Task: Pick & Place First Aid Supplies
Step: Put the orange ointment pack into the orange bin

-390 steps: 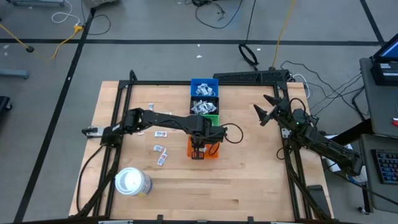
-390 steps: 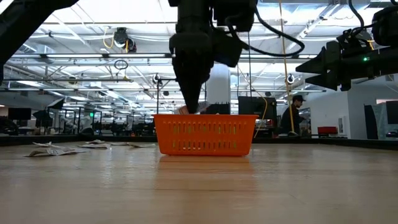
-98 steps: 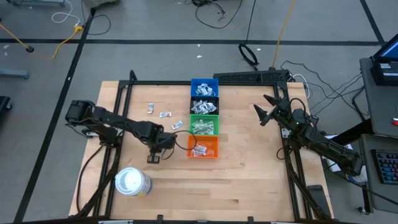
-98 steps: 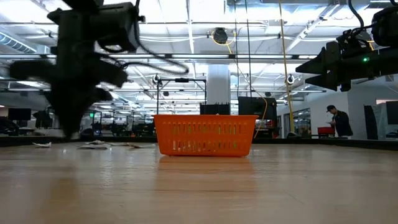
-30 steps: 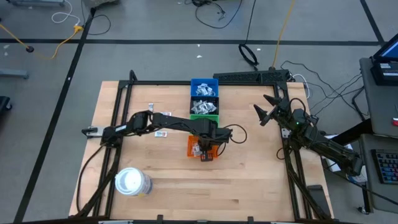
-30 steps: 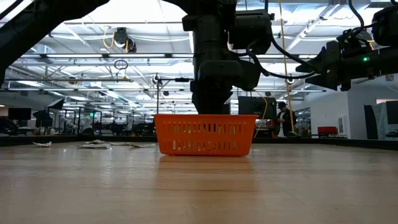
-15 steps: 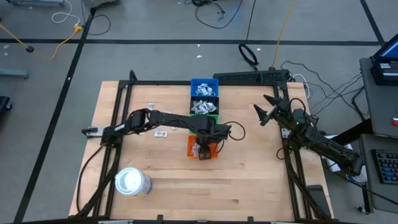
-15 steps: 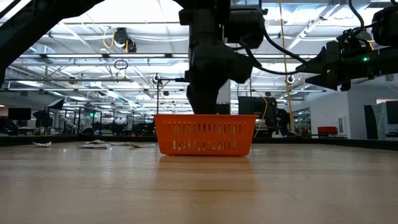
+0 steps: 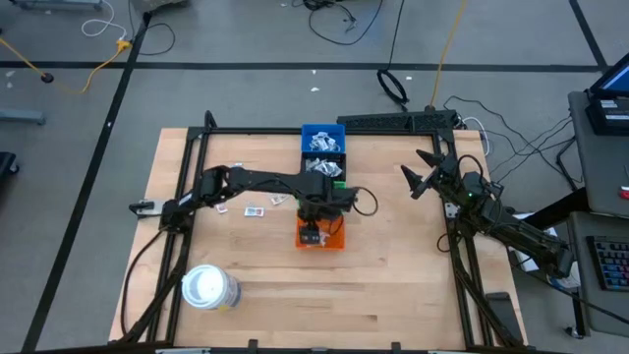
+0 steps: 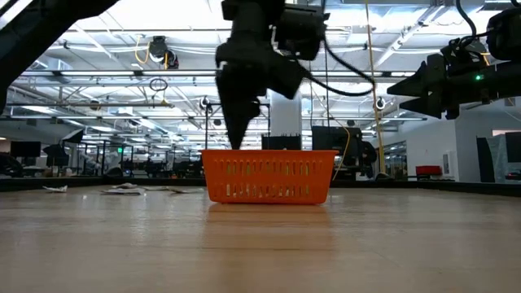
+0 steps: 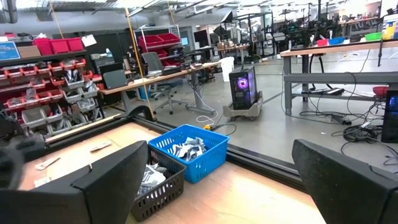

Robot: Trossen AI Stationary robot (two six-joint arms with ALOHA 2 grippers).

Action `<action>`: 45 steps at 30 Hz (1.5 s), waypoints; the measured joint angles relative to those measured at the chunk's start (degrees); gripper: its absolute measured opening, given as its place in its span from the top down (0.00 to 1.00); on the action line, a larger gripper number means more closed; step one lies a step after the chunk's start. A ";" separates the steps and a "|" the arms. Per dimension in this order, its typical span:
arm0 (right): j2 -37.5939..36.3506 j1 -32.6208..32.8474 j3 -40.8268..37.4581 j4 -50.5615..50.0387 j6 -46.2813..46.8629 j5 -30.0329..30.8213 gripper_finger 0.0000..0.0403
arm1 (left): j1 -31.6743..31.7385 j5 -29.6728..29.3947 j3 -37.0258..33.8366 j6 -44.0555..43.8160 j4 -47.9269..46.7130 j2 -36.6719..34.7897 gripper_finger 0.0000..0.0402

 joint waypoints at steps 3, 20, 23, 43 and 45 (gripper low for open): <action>0.00 -0.01 0.00 0.02 0.00 0.01 0.02 | 1.48 -1.03 -6.36 1.87 1.38 -4.02 0.35; 0.00 -0.01 -0.02 0.02 0.00 0.01 0.02 | 9.80 -6.16 -44.10 6.73 15.88 -30.23 0.33; -0.01 0.00 -0.02 0.02 0.00 0.01 0.02 | 11.12 -6.12 -47.21 8.07 15.94 -33.23 0.33; -0.02 0.00 -0.02 0.02 0.00 0.02 0.02 | 11.50 -6.36 -65.17 11.57 36.35 -36.47 0.33; -0.02 0.00 0.00 0.02 0.00 0.01 0.02 | 11.50 -6.34 -66.63 11.55 38.71 -36.47 0.33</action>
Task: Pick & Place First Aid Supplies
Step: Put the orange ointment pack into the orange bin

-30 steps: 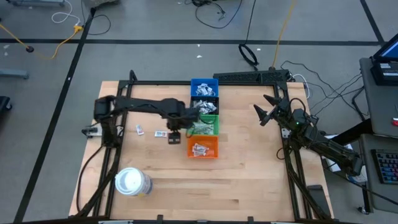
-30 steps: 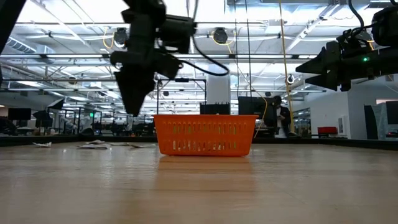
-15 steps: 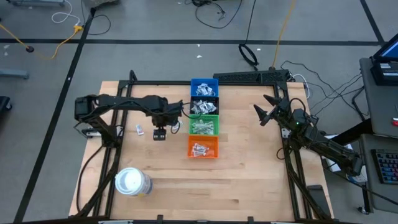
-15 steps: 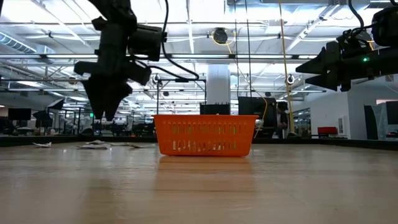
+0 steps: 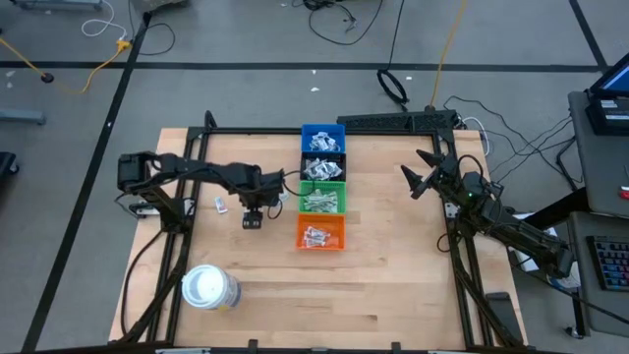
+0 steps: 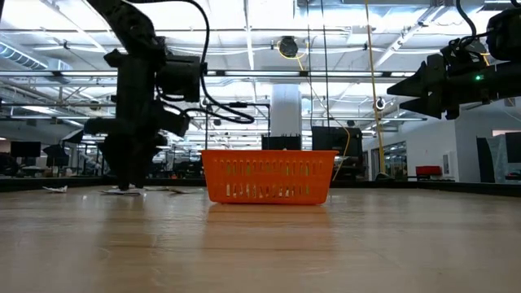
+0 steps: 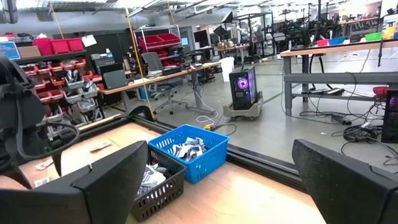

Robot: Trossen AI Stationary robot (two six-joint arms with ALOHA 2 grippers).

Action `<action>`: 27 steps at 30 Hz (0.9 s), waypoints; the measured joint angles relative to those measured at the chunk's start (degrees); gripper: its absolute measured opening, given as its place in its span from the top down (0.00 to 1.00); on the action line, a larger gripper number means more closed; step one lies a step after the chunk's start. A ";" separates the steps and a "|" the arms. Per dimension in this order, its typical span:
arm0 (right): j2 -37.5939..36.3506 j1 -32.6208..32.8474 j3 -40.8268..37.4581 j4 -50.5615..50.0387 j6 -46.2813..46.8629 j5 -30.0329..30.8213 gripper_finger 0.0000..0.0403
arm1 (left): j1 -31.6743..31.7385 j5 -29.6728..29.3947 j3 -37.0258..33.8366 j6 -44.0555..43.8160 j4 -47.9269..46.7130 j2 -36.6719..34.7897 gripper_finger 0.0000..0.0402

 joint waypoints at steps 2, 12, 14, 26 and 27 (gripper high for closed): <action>0.01 -0.01 -0.01 0.00 0.00 0.01 0.02 | 0.00 0.07 -1.23 -0.17 2.24 0.00 0.33; 0.01 0.00 -0.02 0.00 0.00 0.00 0.02 | -0.05 2.57 -3.25 0.23 4.17 -0.24 0.56; 0.02 -0.01 -0.01 0.00 0.00 0.00 0.02 | -0.30 1.69 -3.27 -0.80 4.42 -0.20 0.67; 0.00 -0.01 -0.02 0.00 0.00 0.00 0.02 | -0.92 0.41 -1.81 -2.90 0.51 -1.22 0.99; 0.01 0.00 0.00 0.00 0.00 -0.01 0.02 | -1.01 0.81 -1.12 -3.30 -1.46 -1.59 0.99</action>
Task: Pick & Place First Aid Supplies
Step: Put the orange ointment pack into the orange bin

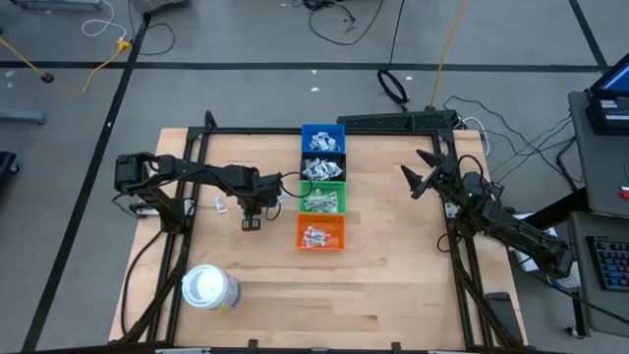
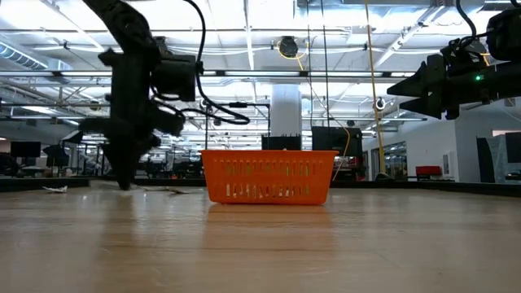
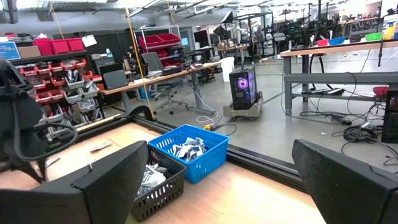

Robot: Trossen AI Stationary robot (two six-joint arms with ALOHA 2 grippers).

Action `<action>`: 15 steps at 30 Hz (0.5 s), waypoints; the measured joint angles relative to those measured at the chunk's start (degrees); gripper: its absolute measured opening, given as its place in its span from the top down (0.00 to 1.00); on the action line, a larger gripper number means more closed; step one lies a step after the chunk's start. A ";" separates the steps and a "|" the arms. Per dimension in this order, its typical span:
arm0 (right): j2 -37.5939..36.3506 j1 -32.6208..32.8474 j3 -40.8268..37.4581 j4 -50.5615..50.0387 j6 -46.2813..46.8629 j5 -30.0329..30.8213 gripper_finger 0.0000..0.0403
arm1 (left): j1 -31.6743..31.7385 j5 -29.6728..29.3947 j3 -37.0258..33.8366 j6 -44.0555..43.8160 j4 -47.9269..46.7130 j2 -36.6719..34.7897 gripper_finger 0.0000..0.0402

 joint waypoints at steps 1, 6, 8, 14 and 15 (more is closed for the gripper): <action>-0.01 0.00 -0.01 0.00 0.00 0.02 0.02 | -0.08 0.04 0.95 -0.24 -1.96 -0.49 0.99; 0.00 -0.01 0.00 0.02 0.00 0.02 0.02 | -0.13 -0.36 5.88 -0.51 -12.60 -3.60 0.99; 0.00 -0.01 -0.01 0.02 0.00 0.02 0.02 | -0.24 0.20 7.33 -0.91 -16.38 -5.03 0.99; 0.01 0.00 0.01 0.02 0.00 0.00 0.02 | -2.12 0.80 10.86 -4.81 -24.48 -6.40 1.00; 0.01 0.00 -0.01 0.02 0.00 0.01 0.02 | -2.88 0.85 11.34 -5.76 -25.35 -6.38 1.00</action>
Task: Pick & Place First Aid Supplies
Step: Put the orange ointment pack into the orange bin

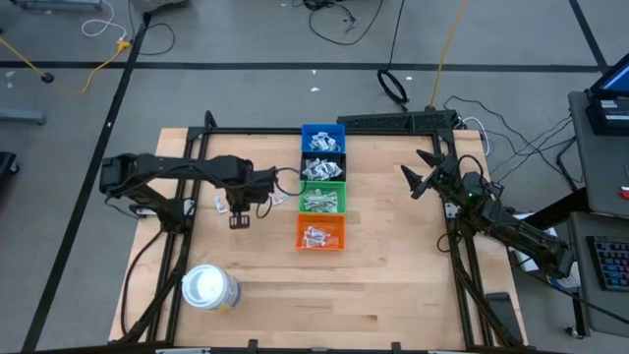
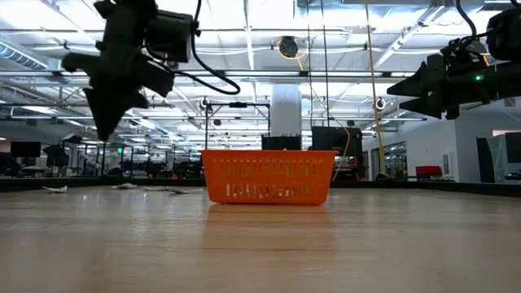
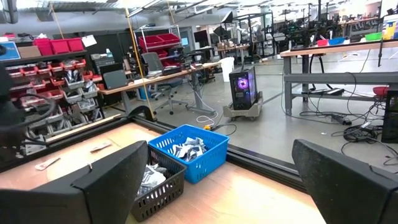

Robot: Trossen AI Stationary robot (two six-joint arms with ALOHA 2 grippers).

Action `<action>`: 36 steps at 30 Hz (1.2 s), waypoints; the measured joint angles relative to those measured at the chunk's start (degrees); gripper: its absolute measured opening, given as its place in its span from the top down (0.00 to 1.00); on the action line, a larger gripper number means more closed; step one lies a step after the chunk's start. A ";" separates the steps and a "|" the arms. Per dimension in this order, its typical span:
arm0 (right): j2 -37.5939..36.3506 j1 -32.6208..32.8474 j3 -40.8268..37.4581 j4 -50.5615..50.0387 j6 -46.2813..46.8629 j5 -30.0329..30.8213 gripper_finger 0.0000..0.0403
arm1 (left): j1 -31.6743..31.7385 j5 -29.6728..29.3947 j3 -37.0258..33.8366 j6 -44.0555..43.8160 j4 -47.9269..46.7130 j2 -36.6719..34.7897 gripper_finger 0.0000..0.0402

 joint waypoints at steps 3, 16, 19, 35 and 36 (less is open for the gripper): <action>-0.01 -0.01 0.02 0.00 0.00 0.02 0.02 | -2.65 0.46 2.78 -3.19 -1.28 1.24 1.00; -0.02 -0.01 0.02 0.00 0.00 0.01 0.02 | -10.47 5.18 32.56 -8.32 -4.91 24.17 1.00; 0.00 0.00 0.00 0.00 0.00 0.01 0.02 | -11.19 5.40 40.65 -9.19 -6.20 29.73 1.00; 0.00 -0.01 0.00 0.00 0.00 -0.01 0.02 | -9.78 4.56 65.72 -9.37 -10.15 49.25 1.00; 0.00 0.00 0.02 0.00 0.00 0.01 0.02 | -9.83 4.16 65.72 -9.35 -9.69 50.01 1.00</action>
